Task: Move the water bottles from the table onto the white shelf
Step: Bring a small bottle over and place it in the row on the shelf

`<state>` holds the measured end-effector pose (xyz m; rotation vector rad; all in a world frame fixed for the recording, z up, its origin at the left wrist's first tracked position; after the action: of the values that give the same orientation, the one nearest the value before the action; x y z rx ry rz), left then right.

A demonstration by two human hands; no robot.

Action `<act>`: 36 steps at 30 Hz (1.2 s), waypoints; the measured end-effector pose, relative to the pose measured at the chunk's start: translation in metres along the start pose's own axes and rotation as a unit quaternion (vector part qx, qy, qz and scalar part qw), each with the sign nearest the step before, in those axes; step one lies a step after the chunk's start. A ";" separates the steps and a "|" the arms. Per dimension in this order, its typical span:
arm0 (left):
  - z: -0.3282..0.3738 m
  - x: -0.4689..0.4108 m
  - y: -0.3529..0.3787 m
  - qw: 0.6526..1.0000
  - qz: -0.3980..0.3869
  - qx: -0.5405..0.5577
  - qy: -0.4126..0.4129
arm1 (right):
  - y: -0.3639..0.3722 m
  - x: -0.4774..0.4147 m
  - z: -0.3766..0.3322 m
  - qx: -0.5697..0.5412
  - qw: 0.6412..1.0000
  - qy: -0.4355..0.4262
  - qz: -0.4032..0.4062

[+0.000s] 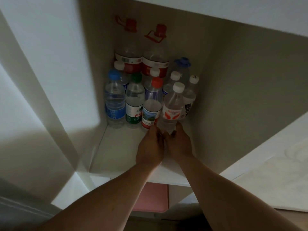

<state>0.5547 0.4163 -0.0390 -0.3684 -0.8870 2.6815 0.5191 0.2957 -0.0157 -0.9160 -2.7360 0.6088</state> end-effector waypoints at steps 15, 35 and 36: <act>0.005 0.002 -0.003 0.999 -0.009 0.008 -0.034 | 0.008 -0.001 0.013 0.037 0.999 -0.010 0.004; 0.159 0.204 0.046 0.962 -0.235 -0.072 0.122 | -0.233 0.224 0.059 0.162 0.987 0.005 -0.016; 0.168 0.213 0.067 0.956 -0.256 -0.058 0.128 | -0.257 0.236 0.071 0.180 0.983 0.029 0.004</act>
<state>0.2897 0.3497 0.0193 -0.4325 -0.9139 2.0623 0.1747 0.2311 0.0450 -0.8381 -2.4551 1.0184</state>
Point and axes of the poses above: each hand's wrist, its own x-axis away from the middle knuckle, its own y-axis out of the palm, z = x × y, the point moved 3 cm from there along -x, towards the middle knuckle, and after that the axes turned 10 degrees about -x, right-handed, at the moved point
